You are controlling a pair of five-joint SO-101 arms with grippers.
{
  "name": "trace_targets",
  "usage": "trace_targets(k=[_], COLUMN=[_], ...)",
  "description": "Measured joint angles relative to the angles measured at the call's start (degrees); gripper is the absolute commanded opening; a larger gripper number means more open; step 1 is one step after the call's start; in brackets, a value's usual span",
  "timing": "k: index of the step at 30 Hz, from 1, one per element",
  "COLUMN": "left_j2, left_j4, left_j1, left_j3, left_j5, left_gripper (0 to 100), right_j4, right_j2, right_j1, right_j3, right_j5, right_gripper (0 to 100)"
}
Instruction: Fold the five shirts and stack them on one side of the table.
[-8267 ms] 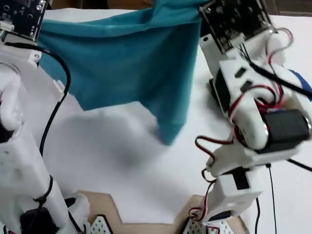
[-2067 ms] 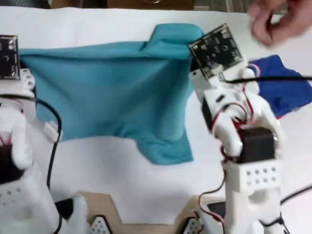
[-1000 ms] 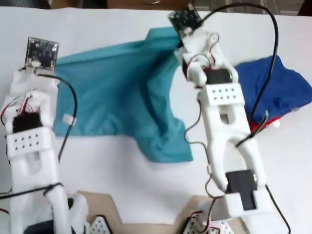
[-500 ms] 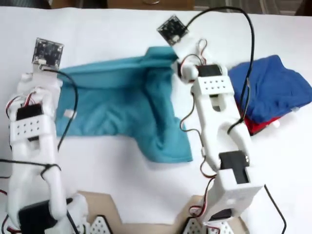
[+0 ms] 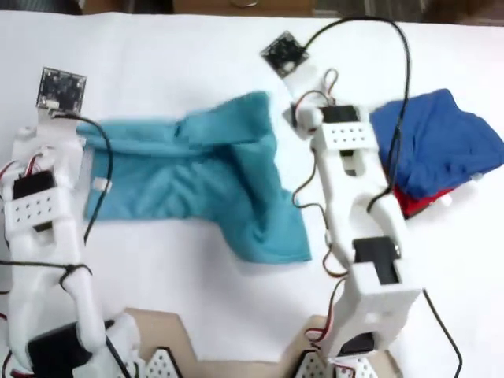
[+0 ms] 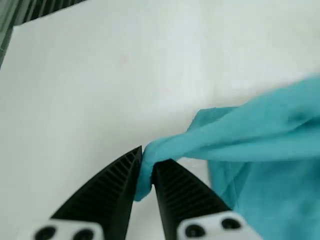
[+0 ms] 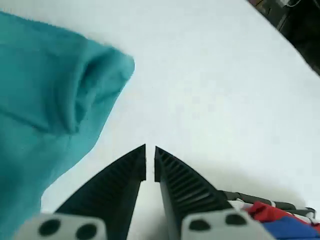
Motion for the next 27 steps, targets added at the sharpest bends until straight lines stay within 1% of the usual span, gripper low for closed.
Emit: trace_targets(k=[6,10,12,14,16,18,21,24,27], left_j2=[0.35,0.35,0.35,0.35,0.35,0.35,0.35,0.35,0.35], left_j4=[0.62,0.62,0.62,0.62,0.62,0.62,0.62,0.62,0.62], left_j1=[-0.09,-0.18,-0.09,-0.09,-0.09,-0.09,-0.09,-0.26,-0.26], left_j3=[0.0,0.0,0.0,0.0,0.0,0.0,0.0,0.0,0.0], left_j5=[0.0,0.0,0.0,0.0,0.0,0.0,0.0,0.0,0.0], left_gripper=[2,2,2,2,2,2,2,2,2], right_j4=[-1.76,1.67,2.81,2.81,2.02,0.88,0.53,0.97,4.04], right_j2=[4.31,4.22,4.13,3.96,3.96,4.75,10.02,17.49,26.2], right_j1=[0.18,-3.52,-6.86,-9.76,-10.73,-10.64,-10.55,-10.29,-10.46], right_j3=[0.0,-0.35,-0.35,-0.88,-2.73,-6.07,-14.07,-24.88,-36.92], right_j5=[0.0,0.0,0.0,-0.44,-2.73,-5.45,-7.91,-9.23,-9.41], right_gripper=[2.3,2.9,7.4,14.9,21.8,24.6,23.1,22.0,22.0])
